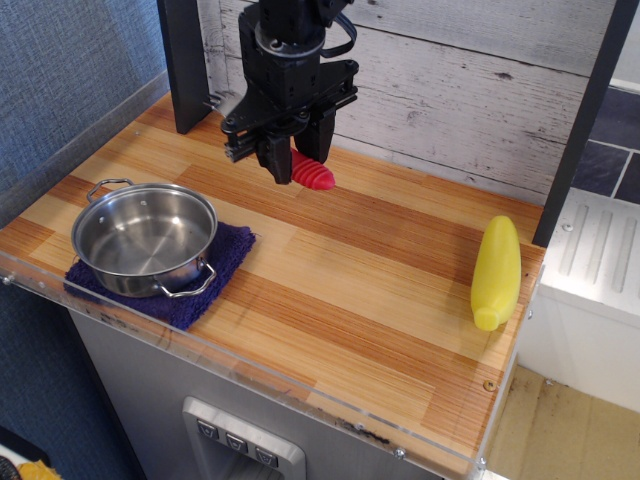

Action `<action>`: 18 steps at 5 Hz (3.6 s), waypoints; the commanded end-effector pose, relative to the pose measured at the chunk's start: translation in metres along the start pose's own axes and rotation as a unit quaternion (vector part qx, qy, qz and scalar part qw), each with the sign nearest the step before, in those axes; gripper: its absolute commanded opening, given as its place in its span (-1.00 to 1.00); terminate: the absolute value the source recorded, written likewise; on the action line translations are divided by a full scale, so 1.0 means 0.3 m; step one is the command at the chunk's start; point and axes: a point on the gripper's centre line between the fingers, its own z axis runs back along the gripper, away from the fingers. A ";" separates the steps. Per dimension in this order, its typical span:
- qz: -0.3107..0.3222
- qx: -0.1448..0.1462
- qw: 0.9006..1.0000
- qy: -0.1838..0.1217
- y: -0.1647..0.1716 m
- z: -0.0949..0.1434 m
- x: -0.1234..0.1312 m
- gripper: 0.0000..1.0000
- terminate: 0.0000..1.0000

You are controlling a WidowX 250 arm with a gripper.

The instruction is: Place the spatula on the table behind the pot

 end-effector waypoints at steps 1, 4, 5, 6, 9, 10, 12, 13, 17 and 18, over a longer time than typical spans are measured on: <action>0.078 -0.037 0.996 -0.011 0.000 -0.098 0.095 -1.00 -1.00; 0.063 -0.023 0.998 -0.006 -0.034 -0.245 0.117 -1.00 -1.00; 0.097 -0.009 0.995 0.013 -0.016 -0.250 0.097 -1.00 -1.00; 0.117 0.002 0.993 0.021 -0.004 -0.219 0.088 1.00 -1.00; 0.125 -0.008 0.992 0.031 -0.020 -0.169 0.067 1.00 -1.00; 0.119 -0.025 0.992 0.035 -0.042 -0.136 0.069 1.00 -1.00; 0.112 -0.065 0.991 0.031 -0.063 0.003 0.054 1.00 -1.00; 0.113 -0.087 0.989 0.028 -0.048 0.097 0.058 1.00 -1.00; 0.103 -0.100 0.989 0.027 0.050 0.200 0.192 1.00 -1.00; 0.103 -0.100 0.989 0.027 0.050 0.200 0.192 1.00 1.00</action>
